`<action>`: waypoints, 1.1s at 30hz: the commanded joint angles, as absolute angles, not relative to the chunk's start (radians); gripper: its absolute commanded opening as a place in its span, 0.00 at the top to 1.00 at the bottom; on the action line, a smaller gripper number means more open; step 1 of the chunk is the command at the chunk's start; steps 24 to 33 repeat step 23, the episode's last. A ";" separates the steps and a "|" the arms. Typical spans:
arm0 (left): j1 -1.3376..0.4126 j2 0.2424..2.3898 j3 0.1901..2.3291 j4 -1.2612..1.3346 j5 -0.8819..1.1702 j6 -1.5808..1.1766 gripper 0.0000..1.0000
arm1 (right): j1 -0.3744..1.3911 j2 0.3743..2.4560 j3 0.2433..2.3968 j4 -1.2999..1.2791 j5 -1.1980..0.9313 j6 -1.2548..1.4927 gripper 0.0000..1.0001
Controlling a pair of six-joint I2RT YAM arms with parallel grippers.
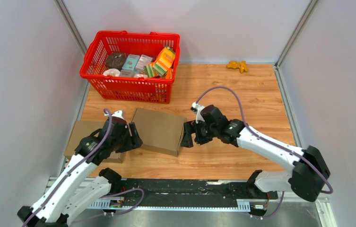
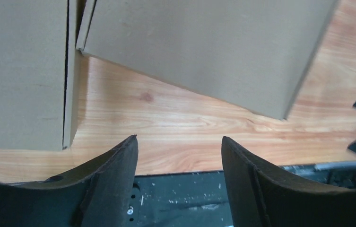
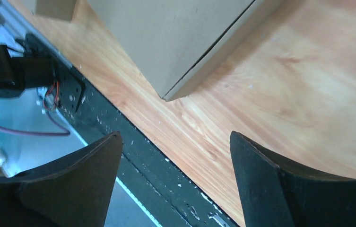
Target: Fold the paper box
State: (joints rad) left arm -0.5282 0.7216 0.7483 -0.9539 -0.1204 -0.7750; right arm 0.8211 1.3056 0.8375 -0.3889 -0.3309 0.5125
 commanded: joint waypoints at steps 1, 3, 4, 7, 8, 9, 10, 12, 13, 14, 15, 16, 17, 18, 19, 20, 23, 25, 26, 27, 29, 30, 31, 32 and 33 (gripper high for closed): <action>-0.526 0.612 0.932 -1.060 -0.054 -0.712 0.30 | 0.795 1.166 1.011 -0.706 -0.070 0.431 0.12; -0.525 0.597 1.012 -1.080 -0.063 -0.640 0.30 | 0.784 1.094 1.102 -0.791 0.078 0.402 0.09; -0.525 0.591 1.097 -1.081 -0.066 -0.612 0.30 | 0.779 1.068 1.141 -0.854 0.128 0.393 0.07; -0.525 0.616 1.300 -1.080 -0.109 -0.500 0.30 | 0.781 0.961 1.294 -0.928 0.329 0.342 0.03; -0.525 0.627 1.354 -1.065 -0.120 -0.436 0.30 | 0.781 0.913 1.333 -0.934 0.375 0.321 0.01; -0.525 0.640 1.408 -1.048 -0.138 -0.402 0.30 | 0.781 0.887 1.379 -0.934 0.441 0.277 0.00; -0.525 0.655 1.501 -1.029 -0.143 -0.370 0.30 | 0.781 0.862 1.447 -0.914 0.462 0.255 0.00; -0.525 0.664 1.574 -0.936 -0.137 -0.289 0.28 | 0.781 0.789 1.511 -0.878 0.483 0.206 0.00; -0.525 0.663 1.616 -0.895 -0.126 -0.263 0.27 | 0.781 0.766 1.558 -0.858 0.485 0.168 0.00; -0.525 0.660 1.632 -0.814 -0.120 -0.229 0.25 | 0.781 0.717 1.569 -0.800 0.485 0.146 0.00; -0.525 0.657 1.643 -0.774 -0.111 -0.216 0.23 | 0.781 0.686 1.568 -0.761 0.470 0.123 0.00; -0.525 0.649 1.652 -0.734 -0.104 -0.206 0.22 | 0.781 0.657 1.554 -0.679 0.459 0.082 0.00; -0.525 0.646 1.658 -0.676 -0.097 -0.183 0.22 | 0.779 0.597 1.542 -0.639 0.451 0.063 0.00; -0.525 0.646 1.667 -0.657 -0.089 -0.175 0.22 | 0.781 0.569 1.522 -0.609 0.386 0.040 0.00; -0.525 0.650 1.686 -0.647 -0.090 -0.170 0.22 | 0.781 0.543 1.494 -0.557 0.349 -0.025 0.00; -0.525 0.655 1.695 -0.637 -0.089 -0.164 0.22 | 0.779 0.534 1.491 -0.557 0.360 -0.023 0.00; -0.525 0.669 1.717 -0.634 -0.091 -0.166 0.22 | 0.785 0.578 1.532 -0.597 0.423 -0.038 0.00; -0.525 0.669 1.717 -0.634 -0.091 -0.166 0.22 | 0.785 0.578 1.532 -0.597 0.423 -0.038 0.00; -0.525 0.669 1.717 -0.634 -0.091 -0.166 0.22 | 0.785 0.578 1.532 -0.597 0.423 -0.038 0.00; -0.525 0.669 1.717 -0.634 -0.091 -0.166 0.22 | 0.785 0.578 1.532 -0.597 0.423 -0.038 0.00; -0.525 0.669 1.717 -0.634 -0.091 -0.166 0.22 | 0.785 0.578 1.532 -0.597 0.423 -0.038 0.00; -0.525 0.669 1.717 -0.634 -0.091 -0.166 0.22 | 0.785 0.578 1.532 -0.597 0.423 -0.038 0.00; -0.525 0.669 1.717 -0.634 -0.091 -0.166 0.22 | 0.785 0.578 1.532 -0.597 0.423 -0.038 0.00; -0.525 0.669 1.717 -0.634 -0.091 -0.166 0.22 | 0.785 0.578 1.532 -0.597 0.423 -0.038 0.00; -0.525 0.669 1.717 -0.634 -0.091 -0.166 0.22 | 0.785 0.578 1.532 -0.597 0.423 -0.038 0.00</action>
